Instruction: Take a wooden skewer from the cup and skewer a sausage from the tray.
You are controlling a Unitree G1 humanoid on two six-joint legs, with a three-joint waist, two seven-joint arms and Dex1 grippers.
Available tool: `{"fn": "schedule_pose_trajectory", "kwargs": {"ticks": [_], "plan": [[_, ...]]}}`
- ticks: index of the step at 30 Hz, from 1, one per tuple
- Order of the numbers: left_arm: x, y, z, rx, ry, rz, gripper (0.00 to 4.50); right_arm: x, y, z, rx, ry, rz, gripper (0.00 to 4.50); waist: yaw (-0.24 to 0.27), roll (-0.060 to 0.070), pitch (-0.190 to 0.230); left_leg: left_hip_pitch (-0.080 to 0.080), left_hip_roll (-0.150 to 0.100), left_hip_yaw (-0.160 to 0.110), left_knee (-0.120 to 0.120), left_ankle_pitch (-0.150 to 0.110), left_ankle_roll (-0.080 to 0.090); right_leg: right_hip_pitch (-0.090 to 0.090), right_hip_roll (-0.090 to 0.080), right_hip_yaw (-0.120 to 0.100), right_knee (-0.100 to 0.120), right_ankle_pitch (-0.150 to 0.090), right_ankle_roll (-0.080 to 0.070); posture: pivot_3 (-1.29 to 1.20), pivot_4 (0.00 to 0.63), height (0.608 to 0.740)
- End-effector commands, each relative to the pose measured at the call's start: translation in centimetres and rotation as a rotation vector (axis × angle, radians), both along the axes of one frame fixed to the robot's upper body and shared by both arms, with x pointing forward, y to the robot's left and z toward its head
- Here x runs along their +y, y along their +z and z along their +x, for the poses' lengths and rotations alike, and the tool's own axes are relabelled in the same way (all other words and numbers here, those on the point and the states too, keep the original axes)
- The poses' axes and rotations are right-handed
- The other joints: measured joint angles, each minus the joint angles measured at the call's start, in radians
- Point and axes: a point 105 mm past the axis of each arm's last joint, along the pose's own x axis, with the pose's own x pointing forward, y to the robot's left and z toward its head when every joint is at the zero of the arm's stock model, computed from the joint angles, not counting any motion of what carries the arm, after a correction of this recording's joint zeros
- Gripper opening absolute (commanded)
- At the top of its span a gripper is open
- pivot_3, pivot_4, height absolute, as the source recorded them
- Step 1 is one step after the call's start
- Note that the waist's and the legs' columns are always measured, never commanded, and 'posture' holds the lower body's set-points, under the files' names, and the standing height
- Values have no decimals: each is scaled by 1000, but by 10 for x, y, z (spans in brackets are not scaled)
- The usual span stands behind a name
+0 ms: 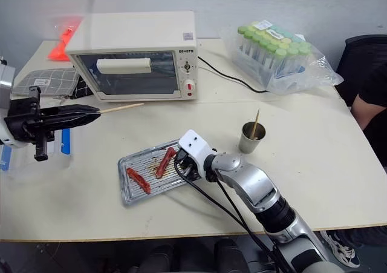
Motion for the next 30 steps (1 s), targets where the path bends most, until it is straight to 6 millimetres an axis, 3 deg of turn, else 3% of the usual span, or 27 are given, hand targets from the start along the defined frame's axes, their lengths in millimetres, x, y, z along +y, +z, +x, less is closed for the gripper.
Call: {"fn": "schedule_pose_trajectory", "kwargs": {"ticks": [1, 16, 22, 30], "plan": [[-4, 3, -3, -10, -39, -1, 0, -9, 16, -6, 5, 80, 11, 297, 1, 0, 0, 0, 0, 0, 0, 0, 0, 0, 0, 0, 0, 0, 0, 0, 150, 740], [-21, -14, -16, 112, -265, 95, 0, -68, 103, -30, 47, 487, -63, 297, 3, 1, 1, 0, 0, -1, 0, 0, 0, 1, 0, 0, -4, 0, 0, 0, 150, 740], [-35, -17, -19, 120, -332, 96, 0, -70, 128, -40, 69, 555, -37, 297, 4, 1, 1, 0, 0, -1, 0, 0, 0, 1, 0, 0, -5, 0, 0, 0, 150, 740], [-47, -22, -18, 119, -374, 81, 0, -63, 145, -46, 89, 573, 16, 297, 5, 1, 1, -1, 0, -1, 0, 0, 0, 1, 0, 0, -4, 0, 0, 0, 150, 740]]}}
